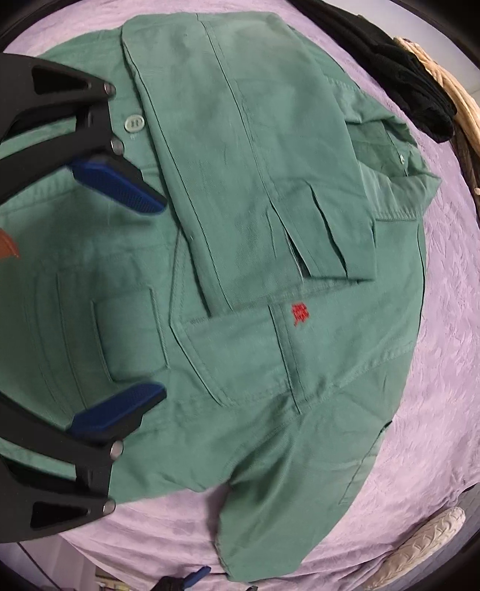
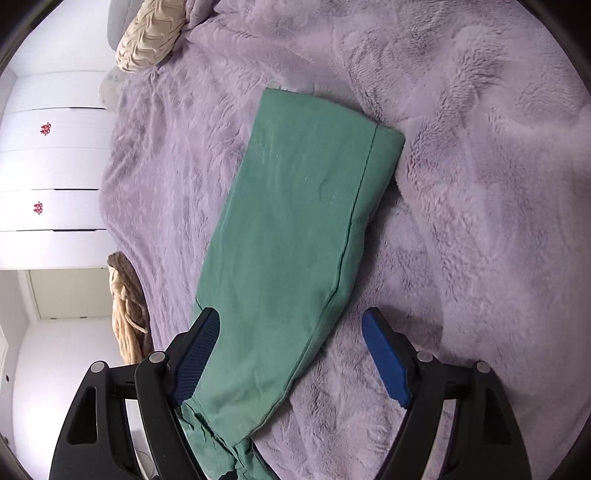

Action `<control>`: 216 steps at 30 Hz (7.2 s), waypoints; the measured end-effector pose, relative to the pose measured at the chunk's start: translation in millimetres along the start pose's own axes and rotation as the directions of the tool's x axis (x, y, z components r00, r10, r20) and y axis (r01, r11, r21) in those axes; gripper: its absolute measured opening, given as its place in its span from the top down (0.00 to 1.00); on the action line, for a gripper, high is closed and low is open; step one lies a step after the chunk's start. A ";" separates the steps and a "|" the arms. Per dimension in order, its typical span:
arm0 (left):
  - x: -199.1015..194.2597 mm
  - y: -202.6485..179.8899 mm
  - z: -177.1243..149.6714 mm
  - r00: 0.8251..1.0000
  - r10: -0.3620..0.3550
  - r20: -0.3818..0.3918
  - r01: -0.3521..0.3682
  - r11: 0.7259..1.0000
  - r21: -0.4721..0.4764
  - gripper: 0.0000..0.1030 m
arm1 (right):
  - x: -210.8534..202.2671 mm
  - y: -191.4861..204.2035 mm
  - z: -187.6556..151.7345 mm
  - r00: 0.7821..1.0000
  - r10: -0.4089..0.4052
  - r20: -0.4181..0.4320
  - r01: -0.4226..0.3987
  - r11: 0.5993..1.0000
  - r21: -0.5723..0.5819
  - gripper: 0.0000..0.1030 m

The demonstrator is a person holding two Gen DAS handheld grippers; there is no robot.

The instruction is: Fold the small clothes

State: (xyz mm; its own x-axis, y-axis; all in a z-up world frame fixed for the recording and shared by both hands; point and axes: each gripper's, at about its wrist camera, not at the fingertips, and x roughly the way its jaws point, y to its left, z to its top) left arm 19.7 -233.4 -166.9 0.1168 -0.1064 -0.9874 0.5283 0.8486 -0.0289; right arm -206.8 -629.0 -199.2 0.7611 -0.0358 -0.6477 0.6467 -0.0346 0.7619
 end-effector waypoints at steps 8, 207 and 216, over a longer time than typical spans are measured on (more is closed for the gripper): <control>8.9 -29.9 28.2 0.997 -0.065 0.034 0.065 0.998 0.004 0.00 | 20.0 6.9 12.6 0.997 0.065 0.036 -0.064 0.998 -0.007 0.20; -109.2 236.9 -158.6 0.998 0.059 -0.002 -0.058 0.976 -0.212 0.00 | -1.2 152.9 -355.6 0.866 -0.429 -0.256 0.086 0.632 -0.770 0.19; -119.8 239.9 -163.6 0.993 0.121 -0.007 -0.119 0.968 -0.221 0.00 | -3.7 150.9 -375.8 0.836 -0.458 -0.303 0.045 0.606 -0.794 0.00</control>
State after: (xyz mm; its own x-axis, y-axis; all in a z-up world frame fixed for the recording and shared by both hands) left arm -5.2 67.7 -81.0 0.1742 0.0005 -0.9847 0.3114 0.9486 0.0555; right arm -93.4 -258.8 -80.7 0.3545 0.2884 -0.8895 0.4655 0.7706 0.4353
